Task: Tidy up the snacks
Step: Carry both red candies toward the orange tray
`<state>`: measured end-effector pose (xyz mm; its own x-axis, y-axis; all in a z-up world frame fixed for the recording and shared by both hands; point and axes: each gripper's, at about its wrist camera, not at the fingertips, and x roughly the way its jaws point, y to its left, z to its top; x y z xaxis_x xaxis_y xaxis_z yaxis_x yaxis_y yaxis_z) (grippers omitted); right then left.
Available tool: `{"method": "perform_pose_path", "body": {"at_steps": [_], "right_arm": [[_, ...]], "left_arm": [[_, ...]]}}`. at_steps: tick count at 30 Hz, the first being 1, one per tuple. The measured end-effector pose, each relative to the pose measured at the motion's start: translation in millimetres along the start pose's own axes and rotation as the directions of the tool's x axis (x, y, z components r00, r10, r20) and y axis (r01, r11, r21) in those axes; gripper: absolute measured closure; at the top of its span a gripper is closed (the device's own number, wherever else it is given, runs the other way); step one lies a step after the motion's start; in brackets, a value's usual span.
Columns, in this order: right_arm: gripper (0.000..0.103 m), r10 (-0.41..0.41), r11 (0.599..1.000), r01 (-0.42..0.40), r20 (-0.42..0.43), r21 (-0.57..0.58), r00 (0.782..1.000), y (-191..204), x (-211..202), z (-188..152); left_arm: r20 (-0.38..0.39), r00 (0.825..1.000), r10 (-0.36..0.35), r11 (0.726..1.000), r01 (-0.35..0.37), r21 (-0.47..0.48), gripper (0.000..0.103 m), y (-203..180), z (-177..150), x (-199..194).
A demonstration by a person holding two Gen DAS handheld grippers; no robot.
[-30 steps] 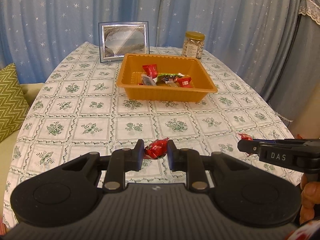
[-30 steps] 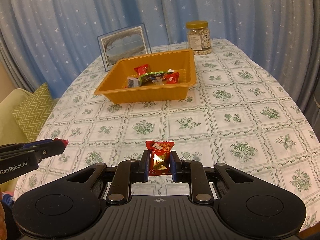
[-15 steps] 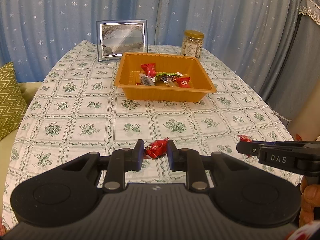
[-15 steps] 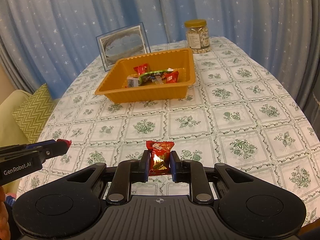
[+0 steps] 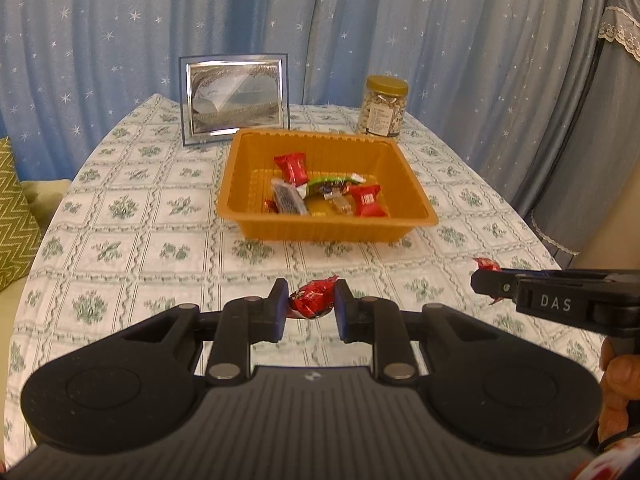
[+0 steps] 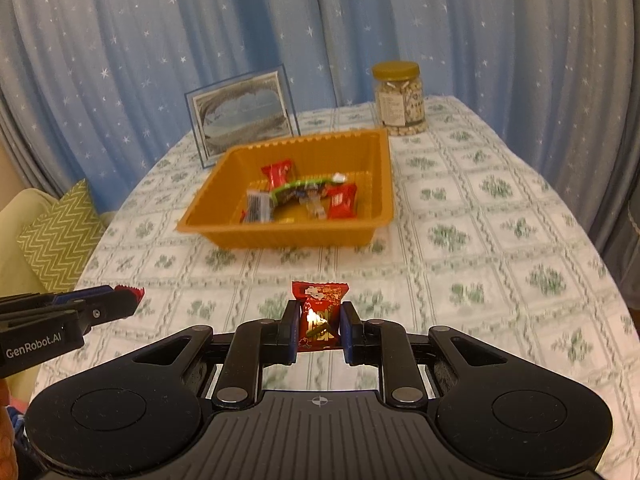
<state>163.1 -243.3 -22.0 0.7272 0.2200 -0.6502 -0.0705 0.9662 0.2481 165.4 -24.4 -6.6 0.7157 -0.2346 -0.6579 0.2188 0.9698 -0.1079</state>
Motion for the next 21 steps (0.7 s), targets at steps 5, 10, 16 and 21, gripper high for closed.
{"method": "perform_pose_path", "body": {"at_steps": [5,10,16,21], "right_arm": [[0.082,-0.002,1.0,0.003,0.016,-0.024,1.0,-3,15,27],[0.082,-0.005,0.999,0.006,0.023,-0.044,1.0,-8,33,55],[0.082,-0.006,0.998,0.007,0.029,-0.057,1.0,-15,57,87],[0.082,-0.006,0.998,0.007,0.02,-0.058,1.0,-21,80,111]], "left_arm": [[0.012,1.0,-0.015,1.0,0.014,0.004,0.082,5,24,15],[0.018,0.999,-0.039,0.999,0.039,0.007,0.082,9,53,36],[0.02,0.999,-0.045,0.999,0.045,0.02,0.082,13,85,66],[0.02,0.999,-0.034,0.999,0.033,0.04,0.082,16,105,91]]}}
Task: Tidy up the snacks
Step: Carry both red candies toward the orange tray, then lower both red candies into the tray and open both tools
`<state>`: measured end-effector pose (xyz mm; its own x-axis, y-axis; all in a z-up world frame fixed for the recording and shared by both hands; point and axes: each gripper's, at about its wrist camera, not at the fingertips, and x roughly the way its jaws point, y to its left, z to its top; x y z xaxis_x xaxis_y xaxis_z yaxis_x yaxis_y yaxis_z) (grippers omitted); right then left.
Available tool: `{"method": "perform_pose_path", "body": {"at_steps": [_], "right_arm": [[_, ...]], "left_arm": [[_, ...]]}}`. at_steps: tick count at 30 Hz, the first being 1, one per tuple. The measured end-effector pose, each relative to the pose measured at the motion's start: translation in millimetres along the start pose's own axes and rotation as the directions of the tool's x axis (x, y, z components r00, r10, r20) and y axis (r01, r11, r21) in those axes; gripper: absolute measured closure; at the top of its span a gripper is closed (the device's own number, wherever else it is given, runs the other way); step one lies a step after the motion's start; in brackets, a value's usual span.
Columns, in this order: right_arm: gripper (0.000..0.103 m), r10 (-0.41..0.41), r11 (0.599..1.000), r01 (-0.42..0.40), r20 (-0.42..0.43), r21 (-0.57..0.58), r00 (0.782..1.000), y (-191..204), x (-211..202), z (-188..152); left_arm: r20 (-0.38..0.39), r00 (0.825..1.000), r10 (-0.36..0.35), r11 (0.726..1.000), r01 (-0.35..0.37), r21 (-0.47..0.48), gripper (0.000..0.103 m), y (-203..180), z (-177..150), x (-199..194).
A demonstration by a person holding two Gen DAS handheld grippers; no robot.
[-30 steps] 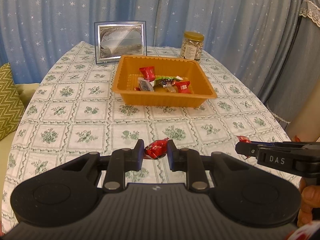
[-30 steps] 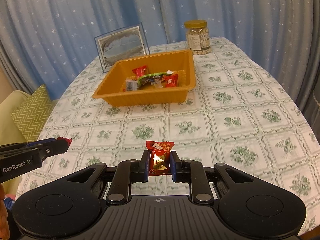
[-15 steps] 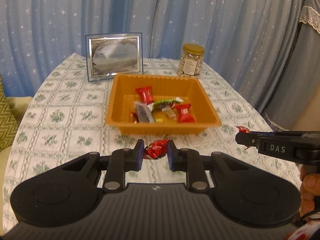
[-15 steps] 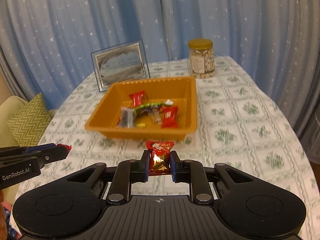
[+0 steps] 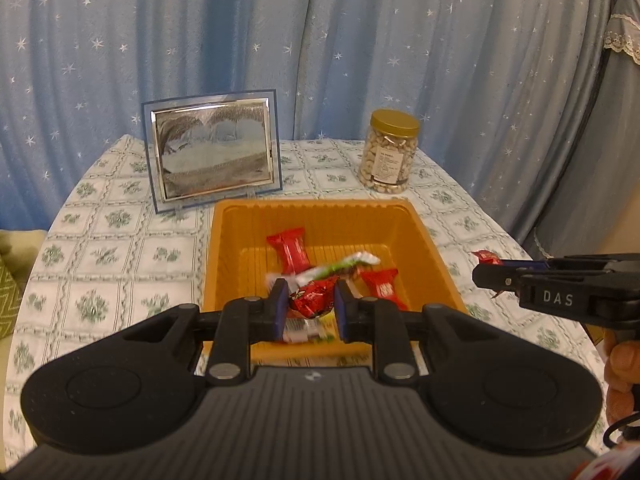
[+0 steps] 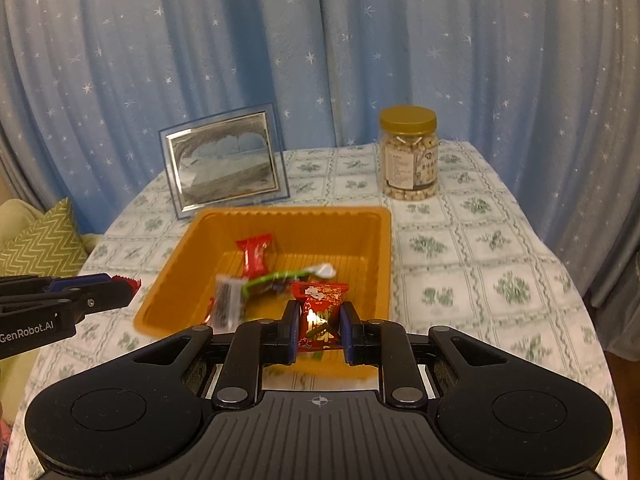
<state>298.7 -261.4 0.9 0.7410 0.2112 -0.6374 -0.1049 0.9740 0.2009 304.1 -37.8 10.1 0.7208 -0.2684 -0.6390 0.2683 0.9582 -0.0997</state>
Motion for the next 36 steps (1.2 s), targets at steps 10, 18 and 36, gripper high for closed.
{"method": "perform_pose_path", "body": {"at_steps": [10,18,36], "right_arm": [[0.082,0.025,0.999,-0.023,-0.077,0.023,0.997,-7,52,26],[0.082,0.03,0.999,-0.026,-0.104,0.038,0.994,-11,75,28],[0.082,0.037,0.996,-0.027,-0.123,0.081,0.992,-19,84,21]], "left_arm": [[-0.044,0.999,0.02,1.0,-0.02,-0.014,0.081,11,22,51],[-0.065,0.997,0.044,0.999,-0.044,-0.006,0.081,12,24,80],[-0.053,0.996,0.065,0.997,-0.067,-0.036,0.055,23,15,89]]}}
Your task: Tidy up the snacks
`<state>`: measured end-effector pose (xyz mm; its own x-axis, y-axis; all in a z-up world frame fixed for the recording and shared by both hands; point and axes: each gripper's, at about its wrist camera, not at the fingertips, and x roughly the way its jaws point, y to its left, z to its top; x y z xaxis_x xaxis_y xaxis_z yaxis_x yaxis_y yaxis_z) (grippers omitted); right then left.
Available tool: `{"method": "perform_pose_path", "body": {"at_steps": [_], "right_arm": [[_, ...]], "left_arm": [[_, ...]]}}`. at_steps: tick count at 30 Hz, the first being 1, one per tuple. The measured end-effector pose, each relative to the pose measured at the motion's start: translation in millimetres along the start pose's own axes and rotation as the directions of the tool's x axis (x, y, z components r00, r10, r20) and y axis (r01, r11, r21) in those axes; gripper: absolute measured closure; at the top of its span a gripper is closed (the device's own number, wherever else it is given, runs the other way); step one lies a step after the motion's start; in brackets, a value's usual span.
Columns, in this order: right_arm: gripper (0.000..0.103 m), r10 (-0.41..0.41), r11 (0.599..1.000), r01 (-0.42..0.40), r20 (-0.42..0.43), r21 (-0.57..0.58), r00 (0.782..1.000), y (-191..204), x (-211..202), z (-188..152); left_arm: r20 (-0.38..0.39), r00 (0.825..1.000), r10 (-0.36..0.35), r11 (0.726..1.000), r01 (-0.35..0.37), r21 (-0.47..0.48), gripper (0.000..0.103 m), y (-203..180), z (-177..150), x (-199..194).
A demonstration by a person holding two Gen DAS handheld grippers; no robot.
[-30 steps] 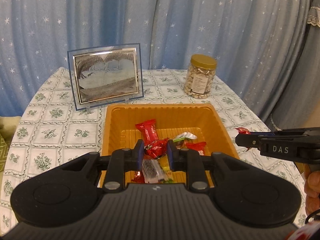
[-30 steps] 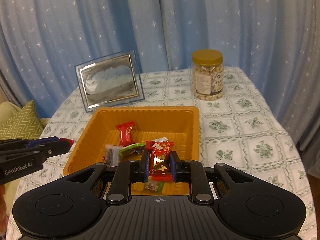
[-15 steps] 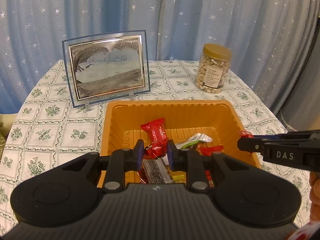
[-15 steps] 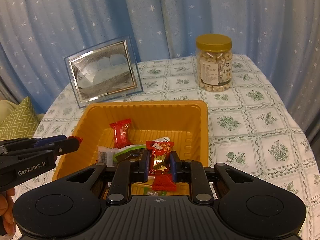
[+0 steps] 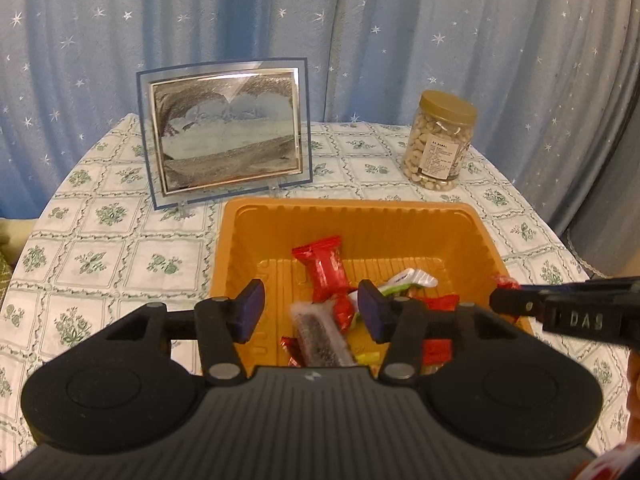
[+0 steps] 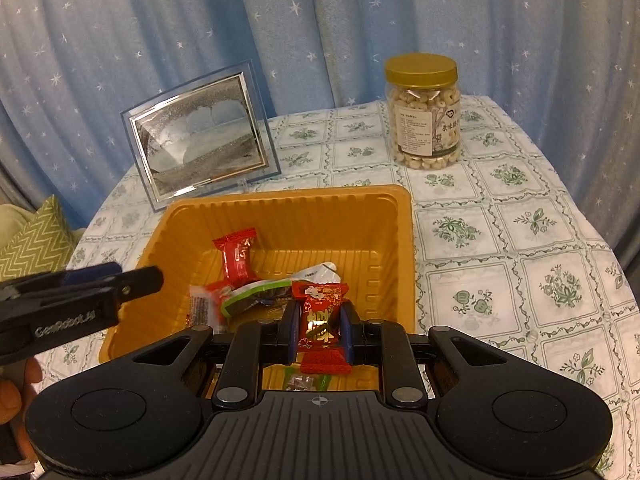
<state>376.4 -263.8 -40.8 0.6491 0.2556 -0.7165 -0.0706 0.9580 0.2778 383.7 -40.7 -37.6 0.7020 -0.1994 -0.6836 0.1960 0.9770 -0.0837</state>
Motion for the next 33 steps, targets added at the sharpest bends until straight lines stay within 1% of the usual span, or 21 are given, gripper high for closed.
{"method": "perform_pose_path", "body": {"at_steps": [3,8,11,12,13,15,16,20,22,26,27,29,31,33], "right_arm": [[0.082,0.004,1.0,-0.004,0.0,0.008,1.0,0,0,1],[0.082,0.027,1.0,-0.027,0.009,0.014,1.0,8,1,6],[0.082,0.075,0.997,-0.075,0.018,0.008,0.997,14,3,9],[0.078,0.086,0.996,-0.086,0.018,0.016,0.996,14,3,9],[0.061,0.082,0.996,-0.083,0.024,0.026,0.996,14,3,9],[0.038,0.082,0.995,-0.084,0.054,0.051,0.995,12,-1,7],[0.038,0.082,0.994,-0.086,0.063,0.061,0.995,10,-3,6],[0.038,0.048,0.995,-0.052,0.045,0.089,0.998,0,-9,-2],[0.038,0.035,0.992,-0.039,0.036,0.118,0.999,-7,-15,-10],[0.038,0.02,0.984,-0.022,0.016,0.175,1.0,-18,-31,-33],[0.038,0.015,0.984,-0.017,0.011,0.178,1.0,-19,-36,-39],[0.038,0.004,0.981,-0.004,0.003,0.192,1.0,-23,-46,-52],[0.038,-0.006,0.978,0.007,-0.003,0.206,1.0,-25,-58,-62],[0.038,-0.014,0.98,0.014,-0.001,0.196,1.0,-24,-72,-70]], "left_arm": [[-0.002,1.0,-0.002,1.0,0.002,-0.001,0.055,4,-5,-6],[0.004,1.0,-0.003,1.0,0.003,-0.003,0.052,7,-9,-15],[0.008,1.0,0.003,1.0,-0.003,0.0,0.048,7,-11,-19],[0.01,1.0,0.007,1.0,-0.007,0.001,0.044,8,-12,-20],[0.011,1.0,0.012,1.0,-0.012,0.002,0.037,8,-14,-22],[0.019,1.0,0.019,1.0,-0.02,0.005,0.033,9,-17,-27],[0.02,1.0,0.023,1.0,-0.024,0.008,0.033,9,-20,-29],[0.012,0.999,0.035,0.999,-0.035,0.002,0.028,11,-31,-36],[0.015,0.999,0.043,0.999,-0.043,-0.008,0.023,12,-38,-42],[0.034,0.998,0.049,0.999,-0.048,-0.014,0.016,9,-53,-58],[0.035,0.998,0.053,0.998,-0.052,-0.02,0.013,8,-57,-63],[0.039,0.998,0.056,0.998,-0.055,-0.028,0.01,7,-65,-73],[0.041,0.997,0.061,0.997,-0.06,-0.04,0.005,5,-73,-85],[0.049,0.997,0.061,0.997,-0.058,-0.05,0.002,3,-81,-99]]}}
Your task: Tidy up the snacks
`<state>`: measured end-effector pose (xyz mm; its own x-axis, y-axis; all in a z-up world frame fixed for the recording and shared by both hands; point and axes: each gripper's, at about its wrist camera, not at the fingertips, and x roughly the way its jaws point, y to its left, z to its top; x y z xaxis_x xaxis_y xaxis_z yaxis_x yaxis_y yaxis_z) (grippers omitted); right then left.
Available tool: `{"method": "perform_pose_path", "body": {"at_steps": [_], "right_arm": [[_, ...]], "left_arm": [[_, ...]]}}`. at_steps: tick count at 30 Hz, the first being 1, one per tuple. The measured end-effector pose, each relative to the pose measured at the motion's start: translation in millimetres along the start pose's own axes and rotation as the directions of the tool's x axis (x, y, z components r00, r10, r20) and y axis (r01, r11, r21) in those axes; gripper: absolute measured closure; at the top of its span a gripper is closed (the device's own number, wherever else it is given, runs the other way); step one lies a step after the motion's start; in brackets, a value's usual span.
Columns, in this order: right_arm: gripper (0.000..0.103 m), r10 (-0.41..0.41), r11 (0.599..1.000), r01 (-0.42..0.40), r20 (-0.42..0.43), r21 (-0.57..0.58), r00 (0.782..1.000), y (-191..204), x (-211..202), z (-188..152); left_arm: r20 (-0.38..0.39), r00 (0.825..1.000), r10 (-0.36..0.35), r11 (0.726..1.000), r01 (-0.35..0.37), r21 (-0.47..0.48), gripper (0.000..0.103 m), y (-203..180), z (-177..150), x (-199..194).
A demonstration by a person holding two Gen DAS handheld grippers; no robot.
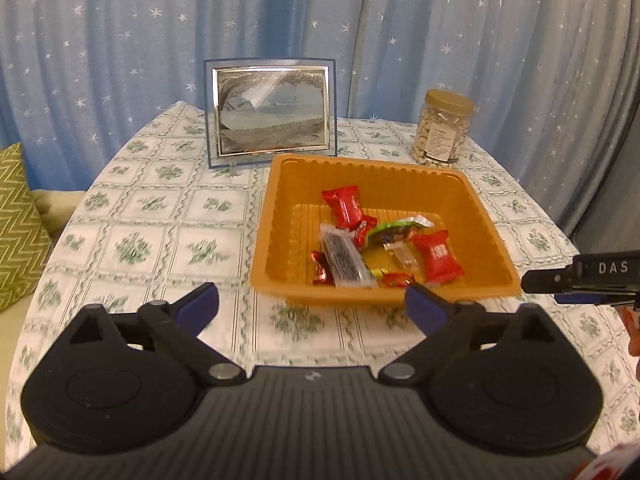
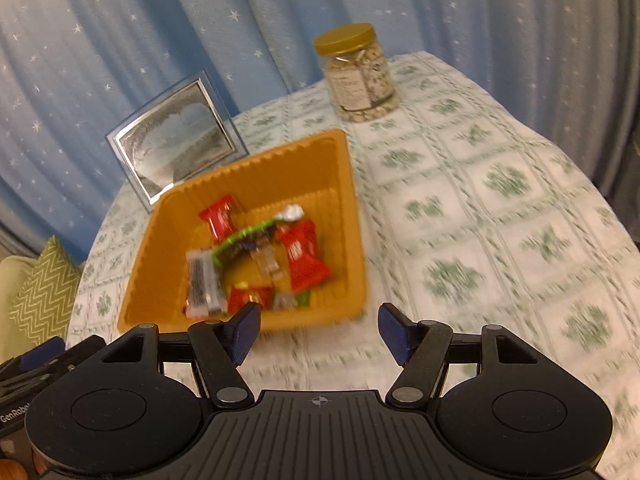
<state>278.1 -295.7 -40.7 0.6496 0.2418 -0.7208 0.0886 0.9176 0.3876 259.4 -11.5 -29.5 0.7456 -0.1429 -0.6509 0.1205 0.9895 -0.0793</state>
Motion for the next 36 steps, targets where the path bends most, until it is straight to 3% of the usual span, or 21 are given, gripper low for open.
{"method": "perform_pose_path", "body": {"at_steps": [8,16,25,36], "right_arm": [[0.037,-0.009,1.0,0.009,0.027,-0.001,1.0,10,-62,-32],[0.035,-0.022,0.997,0.027,0.061,-0.072,0.998,30,-117,-72],[0.031,-0.061,0.988,0.073,0.096,-0.135,0.993,42,-165,-118],[0.029,-0.077,0.987,0.094,0.129,-0.13,0.989,34,-211,-146]], "left_arm": [[0.012,1.0,-0.012,0.998,0.013,-0.057,0.0,0,-22,-60],[0.033,0.999,0.0,0.998,0.002,-0.068,0.0,-5,-43,-122],[0.006,1.0,0.016,0.998,-0.016,-0.061,0.0,-18,-69,-171],[-0.012,0.999,0.05,0.998,-0.05,-0.047,0.0,-28,-98,-218]]}}
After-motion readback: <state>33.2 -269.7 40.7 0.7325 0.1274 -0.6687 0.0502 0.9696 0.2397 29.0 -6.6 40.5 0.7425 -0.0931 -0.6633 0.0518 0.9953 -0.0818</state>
